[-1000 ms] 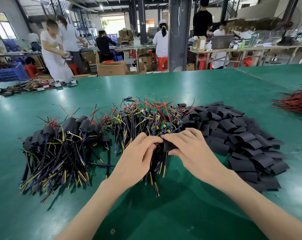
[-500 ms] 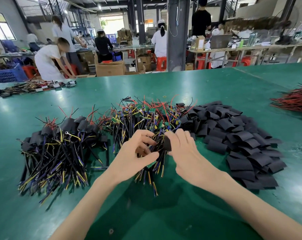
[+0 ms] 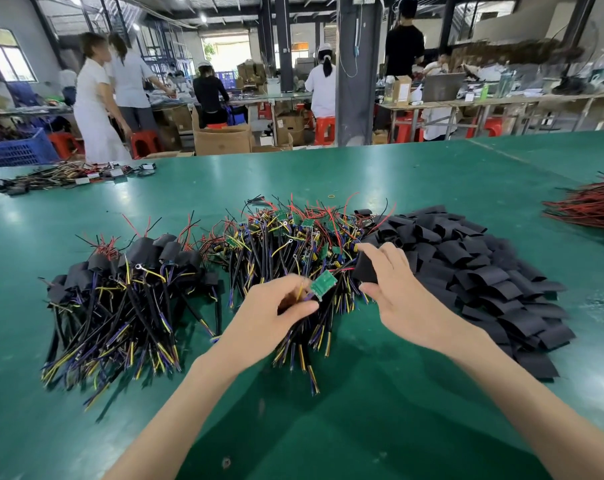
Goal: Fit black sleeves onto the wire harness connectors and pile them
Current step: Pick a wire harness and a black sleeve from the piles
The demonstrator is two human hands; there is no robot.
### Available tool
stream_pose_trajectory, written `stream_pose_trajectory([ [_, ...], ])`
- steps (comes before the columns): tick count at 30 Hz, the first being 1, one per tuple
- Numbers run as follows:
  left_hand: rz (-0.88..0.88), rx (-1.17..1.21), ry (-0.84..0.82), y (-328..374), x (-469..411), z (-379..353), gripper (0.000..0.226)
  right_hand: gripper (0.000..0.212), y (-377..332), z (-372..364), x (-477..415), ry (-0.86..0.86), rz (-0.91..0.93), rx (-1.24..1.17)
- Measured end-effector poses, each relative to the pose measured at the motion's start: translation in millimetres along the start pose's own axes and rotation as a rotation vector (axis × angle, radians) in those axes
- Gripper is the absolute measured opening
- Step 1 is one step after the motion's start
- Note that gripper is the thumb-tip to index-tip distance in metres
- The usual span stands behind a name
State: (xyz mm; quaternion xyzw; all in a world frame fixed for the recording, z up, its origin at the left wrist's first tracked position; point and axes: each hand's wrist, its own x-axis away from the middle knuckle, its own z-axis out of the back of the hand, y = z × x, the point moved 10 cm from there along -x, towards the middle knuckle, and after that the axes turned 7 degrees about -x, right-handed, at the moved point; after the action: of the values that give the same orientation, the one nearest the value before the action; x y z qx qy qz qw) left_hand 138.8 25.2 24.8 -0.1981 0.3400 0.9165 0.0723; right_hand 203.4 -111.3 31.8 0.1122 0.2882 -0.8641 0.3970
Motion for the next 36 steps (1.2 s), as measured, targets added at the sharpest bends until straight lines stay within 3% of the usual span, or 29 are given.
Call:
stream_pose_trajectory([
  [2,0.008,0.083,0.070,1.1,-0.3,9.3,0.042,0.055,3.3,-6.5,0.1,-0.072,-0.012,0.171],
  [4,0.000,0.092,0.110,2.6,-0.2,14.8,0.047,0.050,1.1,-10.9,2.1,-0.122,0.001,0.201],
  [9,0.000,0.032,0.152,3.3,1.4,15.1,0.029,0.042,-25.6,-9.4,6.3,-0.129,0.119,-0.010],
  [15,0.008,-0.031,0.144,5.6,4.0,10.3,0.027,0.039,-37.6,-9.2,9.1,-0.078,0.151,-0.012],
  [19,0.041,0.005,0.122,4.4,3.4,10.2,0.003,0.038,-40.5,-6.6,10.3,-0.025,0.147,-0.033],
  [29,0.080,0.151,0.065,5.3,1.8,11.0,0.015,0.041,-42.3,-4.8,11.3,0.015,0.136,-0.122],
  [36,0.057,0.056,-0.039,1.5,3.7,-1.0,0.014,0.038,-40.0,-9.6,10.2,-0.102,0.159,-0.283],
])
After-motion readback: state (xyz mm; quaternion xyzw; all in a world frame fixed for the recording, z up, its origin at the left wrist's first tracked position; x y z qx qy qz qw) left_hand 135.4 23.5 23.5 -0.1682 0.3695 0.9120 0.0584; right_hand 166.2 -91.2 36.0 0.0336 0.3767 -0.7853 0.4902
